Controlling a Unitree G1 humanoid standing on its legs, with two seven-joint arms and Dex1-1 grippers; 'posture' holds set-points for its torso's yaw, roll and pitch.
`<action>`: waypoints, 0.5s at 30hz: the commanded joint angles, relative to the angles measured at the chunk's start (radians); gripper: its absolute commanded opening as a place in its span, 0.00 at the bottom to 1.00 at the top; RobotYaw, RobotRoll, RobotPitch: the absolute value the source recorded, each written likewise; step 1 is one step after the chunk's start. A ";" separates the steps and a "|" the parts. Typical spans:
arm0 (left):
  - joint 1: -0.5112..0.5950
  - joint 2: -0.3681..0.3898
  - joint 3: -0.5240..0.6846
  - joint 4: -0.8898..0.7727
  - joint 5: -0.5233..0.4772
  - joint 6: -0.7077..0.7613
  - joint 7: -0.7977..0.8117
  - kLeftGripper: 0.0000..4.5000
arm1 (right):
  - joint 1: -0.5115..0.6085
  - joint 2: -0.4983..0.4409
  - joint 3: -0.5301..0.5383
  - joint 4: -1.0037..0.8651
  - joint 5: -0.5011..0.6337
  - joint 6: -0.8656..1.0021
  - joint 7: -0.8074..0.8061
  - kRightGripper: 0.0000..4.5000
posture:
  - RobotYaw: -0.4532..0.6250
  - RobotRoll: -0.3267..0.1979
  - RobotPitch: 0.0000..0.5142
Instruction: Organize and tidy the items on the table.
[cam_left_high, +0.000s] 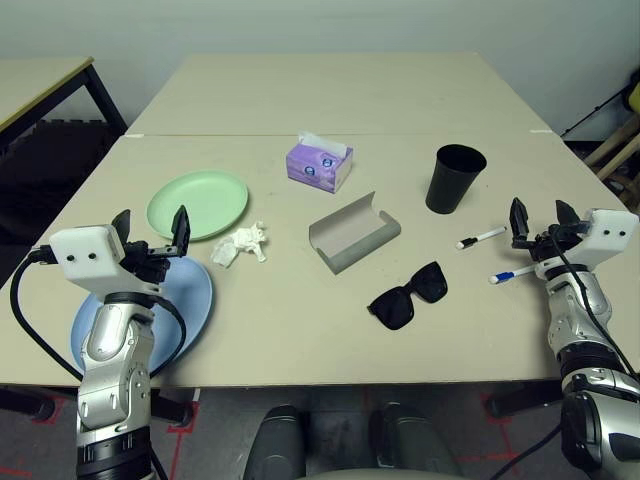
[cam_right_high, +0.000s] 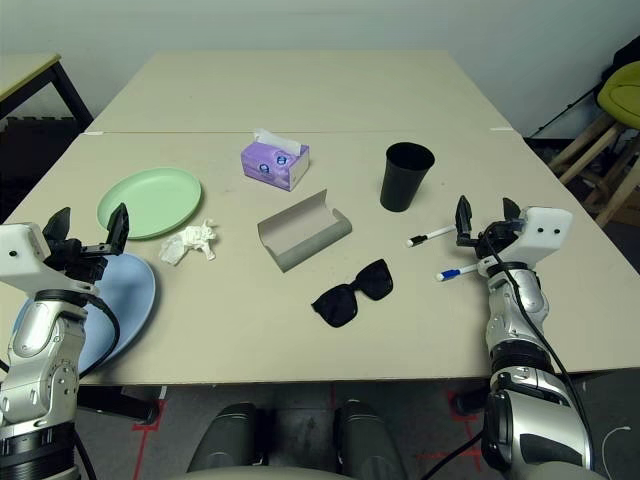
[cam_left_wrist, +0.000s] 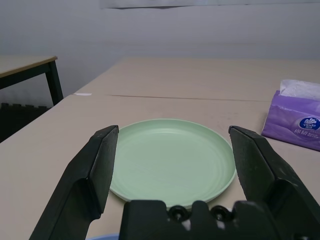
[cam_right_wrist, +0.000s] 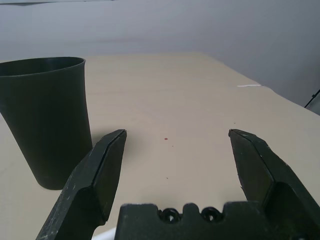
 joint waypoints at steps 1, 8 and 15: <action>-0.011 0.000 -0.005 -0.024 0.003 0.017 0.010 1.00 | -0.015 -0.007 -0.009 0.020 0.001 -0.010 0.002 1.00 | 0.57 0.62 0.05; -0.013 -0.002 -0.011 -0.041 0.004 0.033 0.020 1.00 | -0.015 -0.009 -0.010 0.025 0.001 -0.011 0.005 1.00 | 0.57 0.62 0.05; -0.014 -0.008 -0.013 -0.035 0.007 0.030 0.019 1.00 | -0.019 -0.011 -0.009 0.028 -0.001 -0.010 0.003 1.00 | 0.57 0.62 0.05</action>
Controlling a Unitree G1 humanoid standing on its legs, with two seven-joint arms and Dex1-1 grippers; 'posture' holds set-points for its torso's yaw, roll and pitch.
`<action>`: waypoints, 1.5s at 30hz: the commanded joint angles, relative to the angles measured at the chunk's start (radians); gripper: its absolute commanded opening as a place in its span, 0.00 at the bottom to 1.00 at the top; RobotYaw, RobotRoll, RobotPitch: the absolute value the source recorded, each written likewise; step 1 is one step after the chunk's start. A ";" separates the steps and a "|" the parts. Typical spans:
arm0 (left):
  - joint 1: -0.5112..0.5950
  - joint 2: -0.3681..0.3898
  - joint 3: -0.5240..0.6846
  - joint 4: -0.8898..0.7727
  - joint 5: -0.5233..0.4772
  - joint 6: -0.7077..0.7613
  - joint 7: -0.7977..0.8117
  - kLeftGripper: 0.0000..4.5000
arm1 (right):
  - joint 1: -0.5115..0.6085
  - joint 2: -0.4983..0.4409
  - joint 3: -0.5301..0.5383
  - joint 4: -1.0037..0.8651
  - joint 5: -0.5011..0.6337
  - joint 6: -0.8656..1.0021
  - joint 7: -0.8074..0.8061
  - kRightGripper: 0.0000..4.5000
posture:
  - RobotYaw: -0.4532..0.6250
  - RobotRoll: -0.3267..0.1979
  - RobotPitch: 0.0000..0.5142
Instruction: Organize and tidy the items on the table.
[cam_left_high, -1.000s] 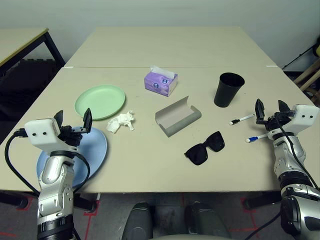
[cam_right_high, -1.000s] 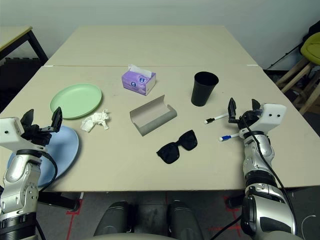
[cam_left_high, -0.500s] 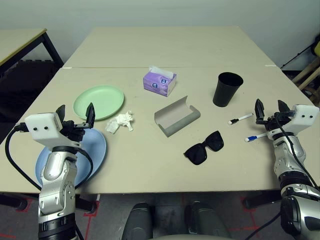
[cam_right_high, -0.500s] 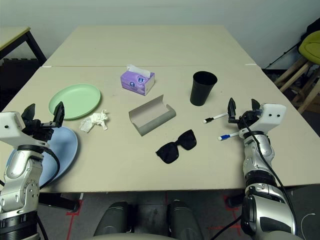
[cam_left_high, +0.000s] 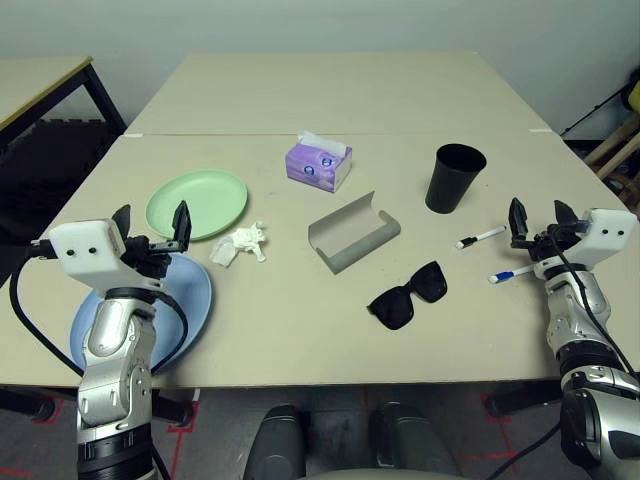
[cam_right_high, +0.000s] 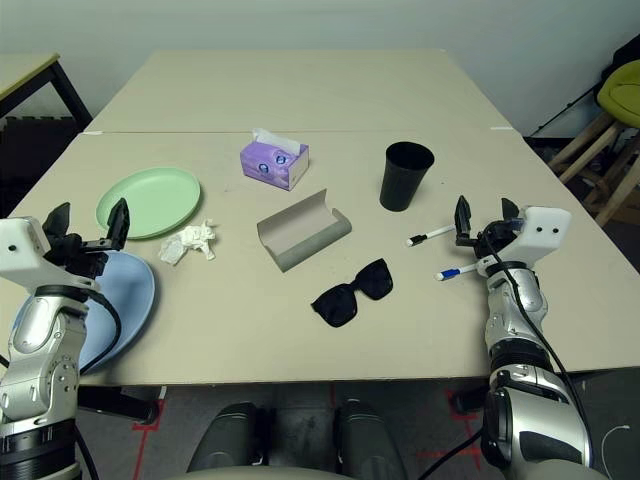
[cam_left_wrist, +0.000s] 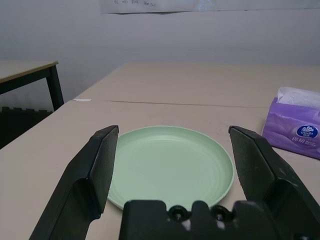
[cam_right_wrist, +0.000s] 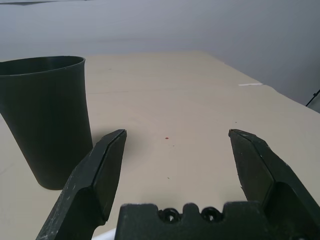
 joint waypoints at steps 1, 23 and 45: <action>-0.001 -0.005 -0.006 0.002 0.006 0.003 0.001 1.00 | -0.010 -0.010 -0.009 0.018 -0.001 -0.008 -0.001 1.00 | 0.57 0.62 0.05; -0.018 0.008 0.016 0.128 -0.002 -0.088 -0.056 1.00 | -0.013 -0.011 -0.010 0.023 -0.001 -0.012 -0.003 1.00 | 0.56 0.62 0.04; -0.043 0.021 0.022 0.214 -0.005 -0.151 -0.088 1.00 | -0.031 -0.031 -0.008 0.021 0.006 -0.003 0.036 1.00 | 0.55 0.62 0.03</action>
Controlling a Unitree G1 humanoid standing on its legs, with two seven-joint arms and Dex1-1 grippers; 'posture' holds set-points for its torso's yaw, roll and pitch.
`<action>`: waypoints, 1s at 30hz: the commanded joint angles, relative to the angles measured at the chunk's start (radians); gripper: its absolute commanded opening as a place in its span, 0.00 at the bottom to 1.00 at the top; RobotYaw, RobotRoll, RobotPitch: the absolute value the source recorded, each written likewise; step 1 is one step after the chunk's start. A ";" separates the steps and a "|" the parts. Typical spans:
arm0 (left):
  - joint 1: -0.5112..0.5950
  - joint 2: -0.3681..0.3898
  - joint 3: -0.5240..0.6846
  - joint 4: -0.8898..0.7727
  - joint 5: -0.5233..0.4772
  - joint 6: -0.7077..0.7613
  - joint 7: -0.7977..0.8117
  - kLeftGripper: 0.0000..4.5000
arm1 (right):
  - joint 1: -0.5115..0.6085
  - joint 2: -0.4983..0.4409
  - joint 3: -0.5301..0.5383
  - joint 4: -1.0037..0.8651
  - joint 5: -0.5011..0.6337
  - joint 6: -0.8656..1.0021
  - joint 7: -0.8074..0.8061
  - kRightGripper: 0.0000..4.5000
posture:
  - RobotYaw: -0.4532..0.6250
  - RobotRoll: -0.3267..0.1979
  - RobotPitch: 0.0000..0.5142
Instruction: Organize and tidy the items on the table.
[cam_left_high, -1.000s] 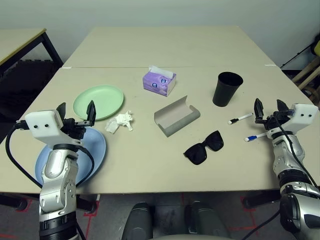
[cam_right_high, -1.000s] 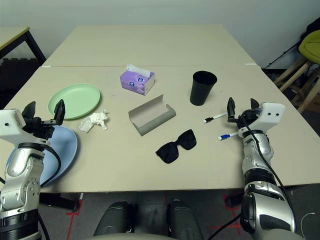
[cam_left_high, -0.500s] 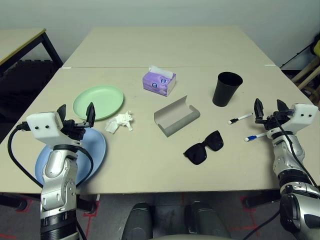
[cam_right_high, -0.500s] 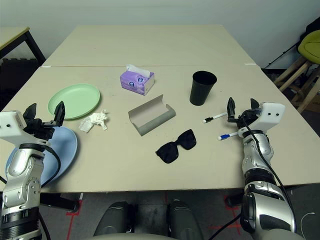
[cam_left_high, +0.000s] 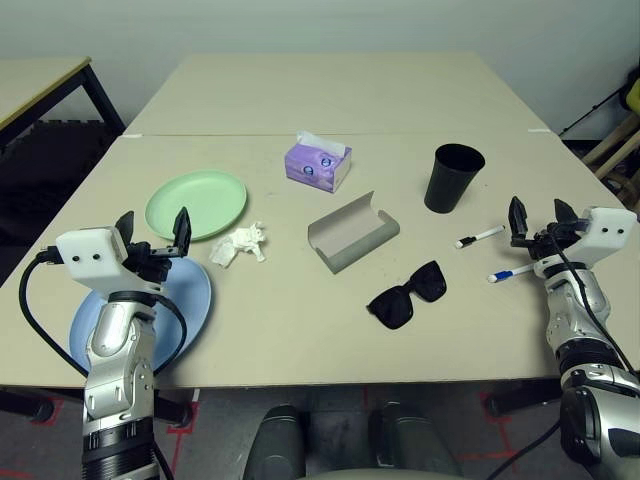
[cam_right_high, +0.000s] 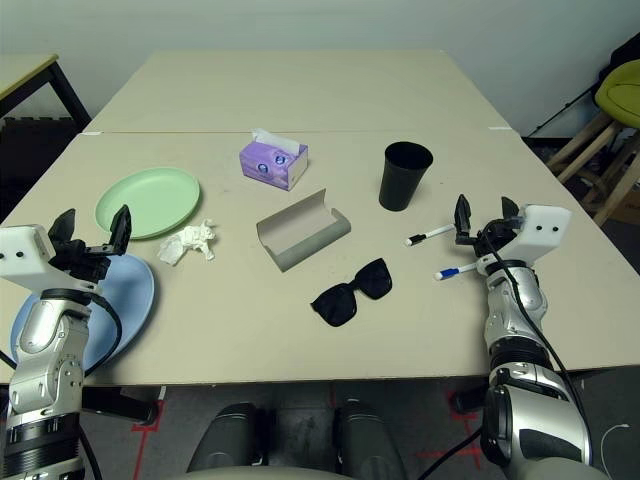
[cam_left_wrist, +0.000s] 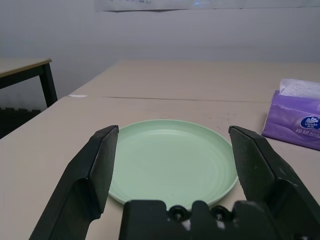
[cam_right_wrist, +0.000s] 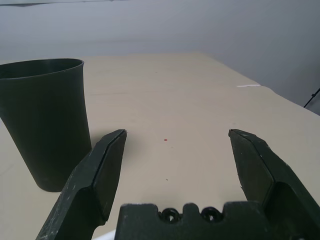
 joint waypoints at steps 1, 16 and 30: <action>-0.013 0.010 0.007 0.029 -0.004 -0.011 -0.010 1.00 | -0.022 -0.034 -0.008 0.004 0.014 0.005 0.056 1.00 | 0.55 0.62 0.03; -0.036 0.012 0.002 0.070 -0.003 -0.037 -0.024 1.00 | 0.102 -0.072 0.113 -0.360 0.157 0.228 0.649 1.00 | 0.55 0.62 0.02; -0.037 0.012 -0.003 0.050 0.000 -0.026 -0.017 1.00 | 0.225 -0.084 0.199 -0.598 0.208 0.294 0.924 1.00 | 0.55 0.62 0.02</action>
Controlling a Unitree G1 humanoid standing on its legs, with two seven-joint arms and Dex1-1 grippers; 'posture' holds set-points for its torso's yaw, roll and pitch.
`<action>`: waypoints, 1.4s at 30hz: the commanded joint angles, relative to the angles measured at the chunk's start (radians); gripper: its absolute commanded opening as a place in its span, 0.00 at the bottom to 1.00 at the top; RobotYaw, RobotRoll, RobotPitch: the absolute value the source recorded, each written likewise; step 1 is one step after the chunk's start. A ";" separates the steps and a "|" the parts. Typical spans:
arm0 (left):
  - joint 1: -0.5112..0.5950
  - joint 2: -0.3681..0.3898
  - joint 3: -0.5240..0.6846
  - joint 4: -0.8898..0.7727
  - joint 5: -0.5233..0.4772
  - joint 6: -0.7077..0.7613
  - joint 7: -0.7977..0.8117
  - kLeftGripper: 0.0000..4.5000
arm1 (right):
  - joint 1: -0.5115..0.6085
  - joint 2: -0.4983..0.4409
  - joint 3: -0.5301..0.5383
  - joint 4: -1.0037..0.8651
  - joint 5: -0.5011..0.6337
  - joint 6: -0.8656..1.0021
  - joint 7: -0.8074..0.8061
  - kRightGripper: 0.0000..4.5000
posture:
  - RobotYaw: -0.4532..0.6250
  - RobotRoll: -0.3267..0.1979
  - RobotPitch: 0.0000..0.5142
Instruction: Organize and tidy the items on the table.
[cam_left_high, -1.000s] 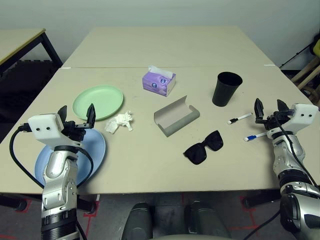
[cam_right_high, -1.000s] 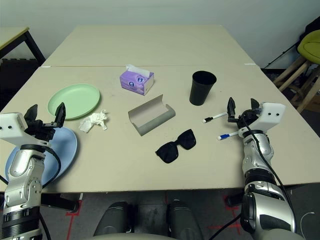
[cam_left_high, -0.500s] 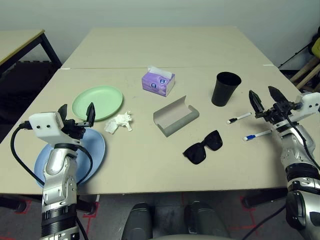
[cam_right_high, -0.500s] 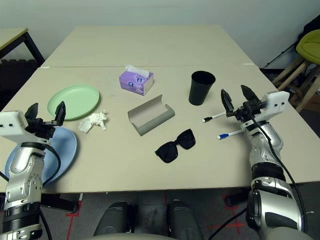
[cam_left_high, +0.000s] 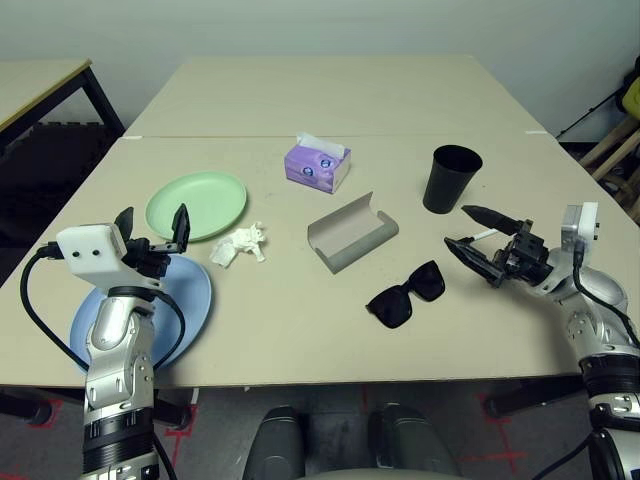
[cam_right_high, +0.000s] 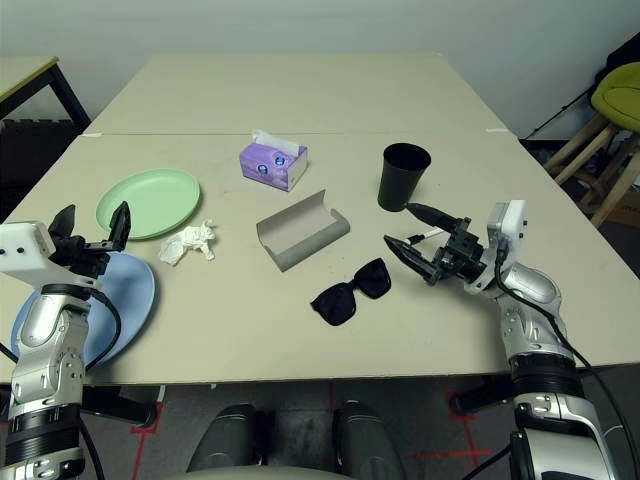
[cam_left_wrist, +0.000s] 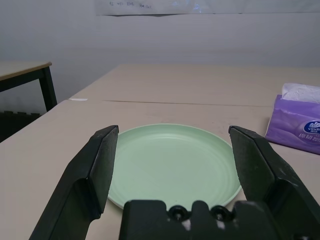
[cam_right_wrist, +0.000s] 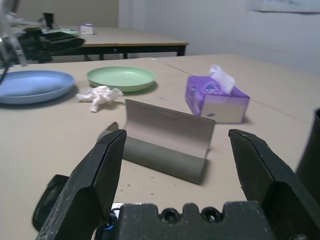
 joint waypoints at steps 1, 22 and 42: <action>-0.007 0.002 -0.009 -0.011 0.001 0.011 0.003 1.00 | 0.036 -0.005 0.025 -0.046 0.014 -0.020 0.069 1.00 | 0.55 0.62 0.02; 0.000 0.003 -0.017 -0.077 0.000 0.064 0.022 1.00 | 0.073 -0.034 0.113 0.009 0.038 -0.126 0.327 1.00 | 0.56 0.62 0.03; 0.000 0.018 -0.009 -0.099 -0.004 0.096 0.015 1.00 | 0.099 0.036 0.059 0.031 0.070 -0.121 0.230 1.00 | 0.56 0.62 0.06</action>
